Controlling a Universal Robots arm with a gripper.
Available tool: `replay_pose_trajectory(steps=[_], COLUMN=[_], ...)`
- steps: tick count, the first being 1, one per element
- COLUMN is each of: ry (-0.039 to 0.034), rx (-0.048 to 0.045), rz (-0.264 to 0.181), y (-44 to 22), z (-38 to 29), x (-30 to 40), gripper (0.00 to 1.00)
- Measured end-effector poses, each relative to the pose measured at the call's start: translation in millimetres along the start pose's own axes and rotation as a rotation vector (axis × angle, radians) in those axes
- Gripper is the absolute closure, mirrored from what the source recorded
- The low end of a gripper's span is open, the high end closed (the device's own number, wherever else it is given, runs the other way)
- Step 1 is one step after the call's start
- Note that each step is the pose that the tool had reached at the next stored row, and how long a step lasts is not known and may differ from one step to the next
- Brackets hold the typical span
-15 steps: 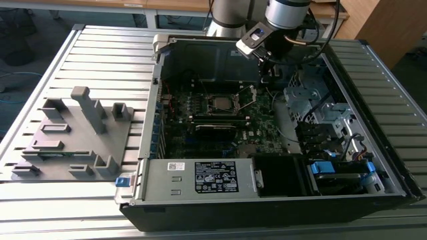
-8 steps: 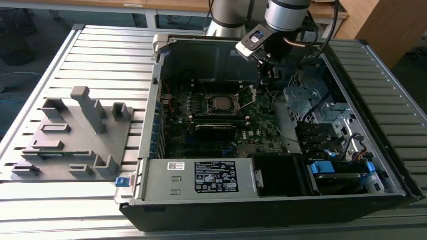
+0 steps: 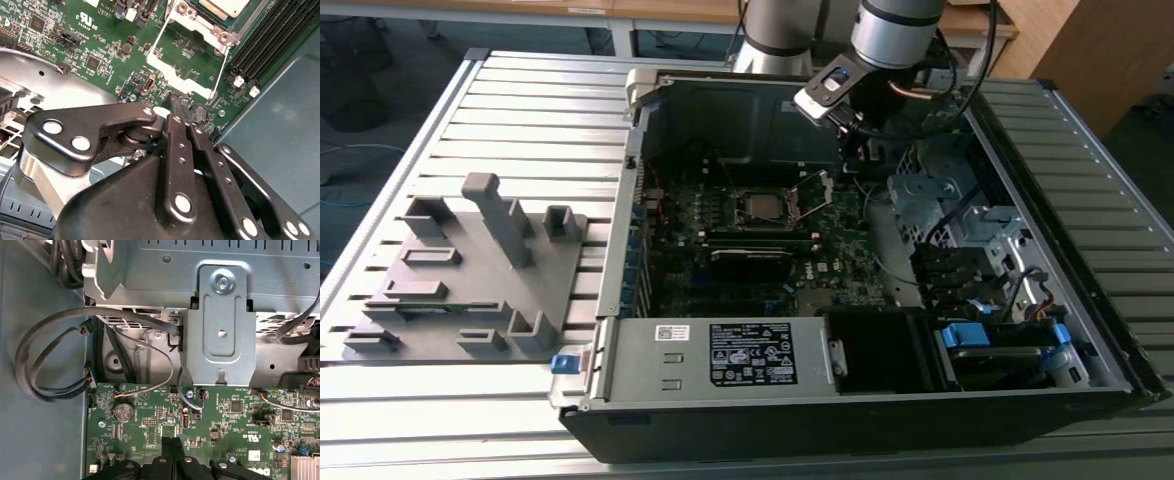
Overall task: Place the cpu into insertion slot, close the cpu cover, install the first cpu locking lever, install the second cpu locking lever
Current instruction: 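Close the cpu cover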
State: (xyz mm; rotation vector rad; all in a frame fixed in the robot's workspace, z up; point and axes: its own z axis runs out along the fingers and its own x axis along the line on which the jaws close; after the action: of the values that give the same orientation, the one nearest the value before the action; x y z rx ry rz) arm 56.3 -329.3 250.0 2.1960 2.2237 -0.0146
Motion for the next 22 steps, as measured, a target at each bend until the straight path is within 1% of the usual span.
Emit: replay_pose_trajectory(steps=[10,17,22], ry=[0.0000,-0.0001,-0.0001], rx=[0.0000,0.0000,-0.0029], rz=[0.000,0.000,0.000], y=[0.5,0.2,-3.5], z=[10.2,10.5,10.5], x=[0.2,0.2,0.2], gripper=[0.89,0.89,0.89])
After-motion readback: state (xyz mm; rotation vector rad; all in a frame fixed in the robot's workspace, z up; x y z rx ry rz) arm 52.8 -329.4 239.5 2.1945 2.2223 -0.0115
